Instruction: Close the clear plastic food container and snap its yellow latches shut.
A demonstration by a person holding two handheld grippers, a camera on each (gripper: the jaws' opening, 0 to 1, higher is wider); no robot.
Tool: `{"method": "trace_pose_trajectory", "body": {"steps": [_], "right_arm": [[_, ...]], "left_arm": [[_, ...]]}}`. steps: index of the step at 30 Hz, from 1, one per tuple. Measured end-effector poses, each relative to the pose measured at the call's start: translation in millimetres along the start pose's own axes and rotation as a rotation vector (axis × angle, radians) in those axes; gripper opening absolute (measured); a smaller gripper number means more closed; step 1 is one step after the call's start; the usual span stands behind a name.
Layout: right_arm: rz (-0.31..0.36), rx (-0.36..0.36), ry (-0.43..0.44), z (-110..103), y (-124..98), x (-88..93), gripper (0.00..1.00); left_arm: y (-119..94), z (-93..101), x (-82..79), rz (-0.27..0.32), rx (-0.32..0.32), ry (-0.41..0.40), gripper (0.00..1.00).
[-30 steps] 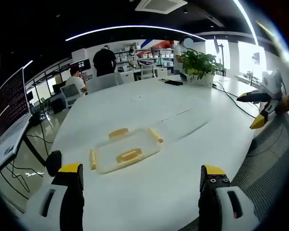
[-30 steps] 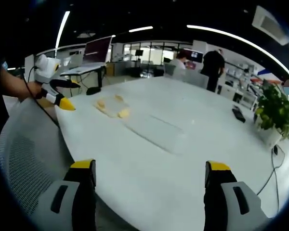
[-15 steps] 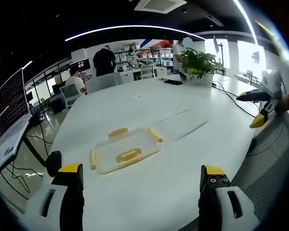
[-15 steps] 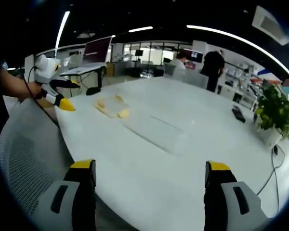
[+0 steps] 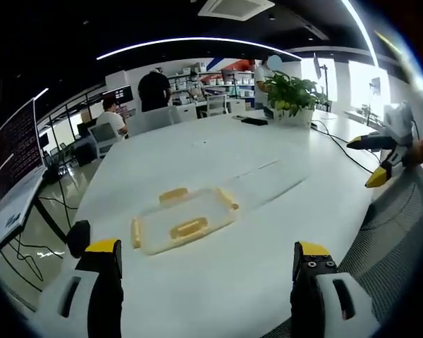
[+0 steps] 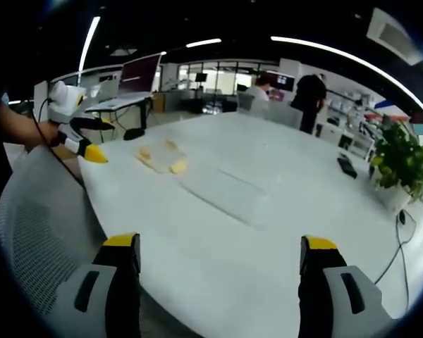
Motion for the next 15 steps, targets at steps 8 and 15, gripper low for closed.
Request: {"method": "trace_pose_trajectory", "body": {"steps": [8,15], "right_arm": [[-0.006,-0.003,-0.014,-0.8,-1.0,-0.6,0.91],[-0.009,-0.005,-0.024,-0.7,-1.6,-2.1,0.90]], "left_arm": [[-0.7,-1.3,-0.1,0.003,-0.001,-0.019,0.99],[-1.0,-1.2,-0.6,0.004,0.007,-0.024,0.99]]}}
Point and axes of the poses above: the point that each gripper's makers call its tool centre point, and the gripper's own axes: y roughly forward along the fingers, z roughly to its right, x roughly out of its underside, the point moved 8 cm from there along -y, roughly backward along the fingers, and after that the axes turned 1 degree about x, right-handed, at the moved point
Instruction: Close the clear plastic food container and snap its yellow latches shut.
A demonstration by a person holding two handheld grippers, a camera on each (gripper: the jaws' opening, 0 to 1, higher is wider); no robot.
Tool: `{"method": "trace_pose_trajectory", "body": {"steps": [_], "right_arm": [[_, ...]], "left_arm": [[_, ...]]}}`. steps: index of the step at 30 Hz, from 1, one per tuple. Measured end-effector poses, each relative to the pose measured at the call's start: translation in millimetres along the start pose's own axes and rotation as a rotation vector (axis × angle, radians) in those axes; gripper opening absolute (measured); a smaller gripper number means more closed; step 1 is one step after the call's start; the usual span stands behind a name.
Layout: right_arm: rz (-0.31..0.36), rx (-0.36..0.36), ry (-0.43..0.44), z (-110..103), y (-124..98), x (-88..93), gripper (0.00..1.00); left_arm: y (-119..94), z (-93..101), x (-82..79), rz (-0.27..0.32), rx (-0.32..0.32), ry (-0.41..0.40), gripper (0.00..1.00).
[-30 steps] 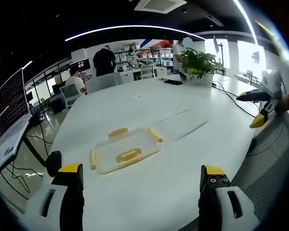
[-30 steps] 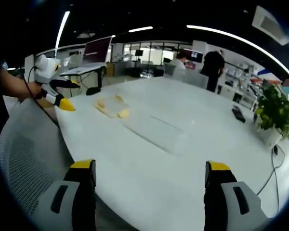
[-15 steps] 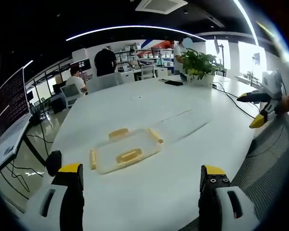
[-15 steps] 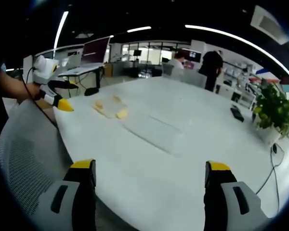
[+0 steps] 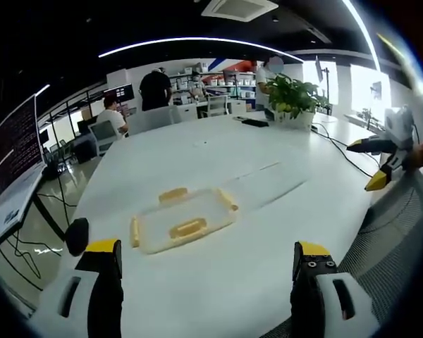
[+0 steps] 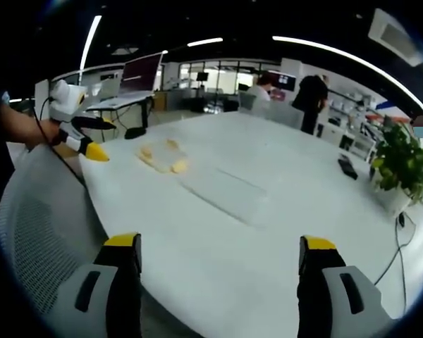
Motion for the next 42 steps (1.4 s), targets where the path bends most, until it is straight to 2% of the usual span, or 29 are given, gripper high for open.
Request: {"method": "trace_pose_trajectory", "body": {"steps": [15,22,34,42], "right_arm": [[-0.031,-0.020,-0.041,7,-5,-5.4,0.90],[-0.050,-0.048,-0.055,13,-5,-11.8,0.90],[-0.064,-0.098,-0.080,19,3,-26.6,0.89],[-0.093,-0.142,-0.113,22,12,-30.3,0.87]], "left_arm": [[-3,-2.4,-5.3,-0.001,0.000,-0.013,0.99],[-4,-4.4,-4.7,-0.023,0.010,-0.003,0.98],[-5,-18.2,-7.4,-0.052,0.039,0.020,0.97],[1,-31.0,-10.9,-0.076,0.080,0.072,0.97]]}}
Point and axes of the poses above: the point that each gripper's makers call its tool centre point, and the gripper's own axes: y roughly forward along the fingers, z roughly to its right, x roughly out of its underside, the point moved 8 cm from there along -y, roughly backward along the fingers, and after that the axes turned 1 degree about x, right-handed, at the moved point
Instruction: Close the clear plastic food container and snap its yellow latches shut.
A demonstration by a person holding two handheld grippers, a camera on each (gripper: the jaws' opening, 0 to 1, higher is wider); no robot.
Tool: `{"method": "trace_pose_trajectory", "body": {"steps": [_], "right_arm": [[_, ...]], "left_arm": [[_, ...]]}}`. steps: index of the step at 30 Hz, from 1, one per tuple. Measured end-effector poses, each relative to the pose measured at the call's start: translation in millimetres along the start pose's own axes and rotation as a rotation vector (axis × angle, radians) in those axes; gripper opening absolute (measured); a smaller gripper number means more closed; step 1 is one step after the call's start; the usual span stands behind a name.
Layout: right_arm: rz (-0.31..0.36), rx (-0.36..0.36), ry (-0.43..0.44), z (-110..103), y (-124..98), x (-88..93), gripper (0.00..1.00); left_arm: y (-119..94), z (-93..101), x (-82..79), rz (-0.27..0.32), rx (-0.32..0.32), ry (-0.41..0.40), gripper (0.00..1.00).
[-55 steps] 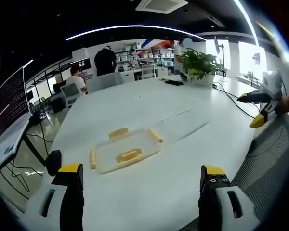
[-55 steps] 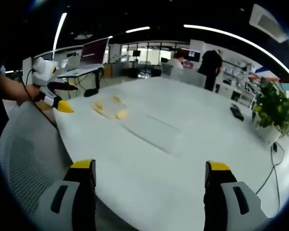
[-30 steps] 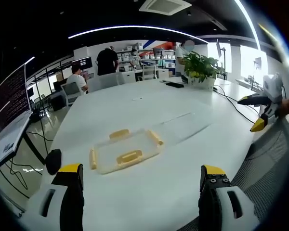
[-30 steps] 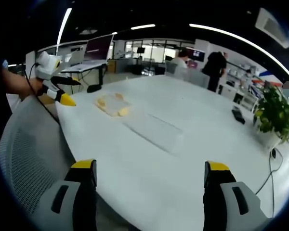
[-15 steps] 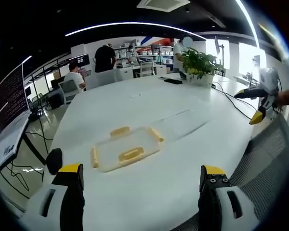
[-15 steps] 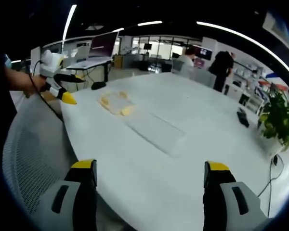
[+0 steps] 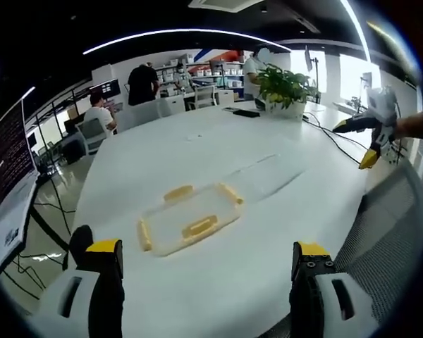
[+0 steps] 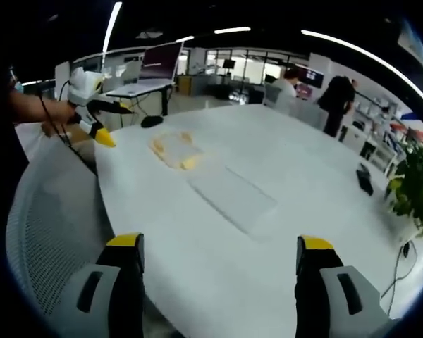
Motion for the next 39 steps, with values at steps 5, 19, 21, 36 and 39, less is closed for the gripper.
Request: {"method": "trace_pose_trajectory", "body": {"steps": [5,19,21,36,39], "right_arm": [[-0.008,-0.018,-0.015,3,4,-2.3,0.87],[-0.043,-0.100,-0.076,10,18,-15.6,0.86],[-0.049,-0.110,-0.088,11,20,-17.9,0.86],[-0.088,-0.191,-0.186,19,42,-36.2,0.85],[-0.091,-0.203,-0.200,21,46,-40.0,0.85]], "left_arm": [[1,-10.0,-2.4,-0.006,0.005,0.015,0.97],[6,-22.5,-9.0,-0.032,0.064,0.067,0.96],[7,-24.8,-10.3,-0.034,0.068,0.073,0.96],[14,-35.6,-14.1,-0.081,0.139,0.141,0.96],[16,-36.0,-16.1,-0.090,0.157,0.158,0.95]]}}
Point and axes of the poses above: the point that each gripper's makers call its tool centre point, and the gripper's own axes: y roughly forward along the fingers, z roughly to its right, x roughly out of its underside, the point moved 8 cm from there along -y, roughly backward along the fingers, and after that the axes turned 1 degree about x, right-handed, at the moved point
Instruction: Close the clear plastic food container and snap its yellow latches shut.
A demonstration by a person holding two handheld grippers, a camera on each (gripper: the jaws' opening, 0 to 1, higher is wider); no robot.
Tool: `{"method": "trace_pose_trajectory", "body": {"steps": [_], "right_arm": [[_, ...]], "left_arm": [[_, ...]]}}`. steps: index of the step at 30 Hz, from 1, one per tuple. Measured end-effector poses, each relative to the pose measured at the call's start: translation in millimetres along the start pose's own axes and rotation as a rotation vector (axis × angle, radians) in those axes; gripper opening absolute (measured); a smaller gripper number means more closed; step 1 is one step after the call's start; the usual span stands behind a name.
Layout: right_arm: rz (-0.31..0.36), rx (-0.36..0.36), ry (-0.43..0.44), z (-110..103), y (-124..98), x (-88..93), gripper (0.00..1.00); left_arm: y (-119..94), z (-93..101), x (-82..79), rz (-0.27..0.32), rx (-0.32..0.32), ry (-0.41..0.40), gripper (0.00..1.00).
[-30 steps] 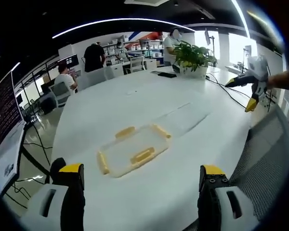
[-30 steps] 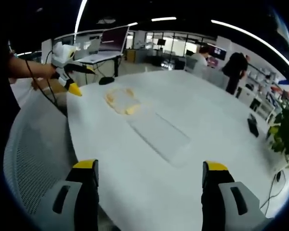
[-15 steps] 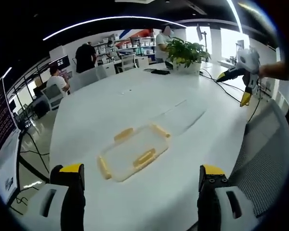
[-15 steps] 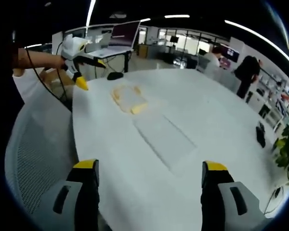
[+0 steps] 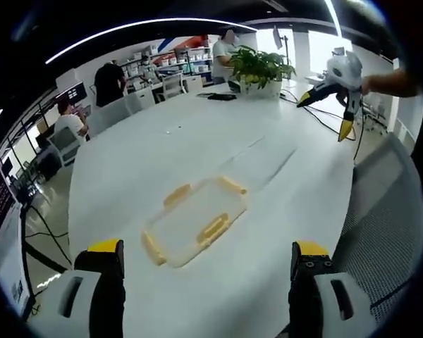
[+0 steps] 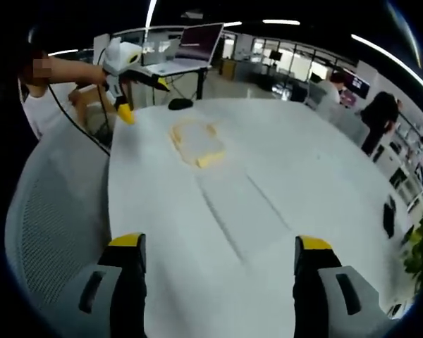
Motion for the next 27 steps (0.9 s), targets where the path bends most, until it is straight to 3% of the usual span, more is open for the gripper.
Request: {"method": "trace_pose_trajectory", "body": {"steps": [12,16,27], "right_arm": [[-0.018,-0.079,-0.047,15,10,-21.1,0.82],[-0.034,-0.088,-0.098,21,12,-29.1,0.84],[-0.041,-0.125,-0.161,38,19,-59.6,0.83]], "left_arm": [[7,-8.8,-4.1,-0.043,0.050,0.047,0.95],[7,-12.4,-6.0,-0.053,0.060,0.061,0.95],[9,-24.4,-16.8,-0.101,0.121,0.135,0.94]]}}
Point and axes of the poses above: the point that each gripper's makers call its tool centre point, and the gripper's own axes: y roughly forward along the fingers, z roughly to its right, x roughly out of its underside, the point moved 8 cm from there along -y, roughly backward along the fingers, and after that the axes turned 1 degree about x, right-handed, at the moved point
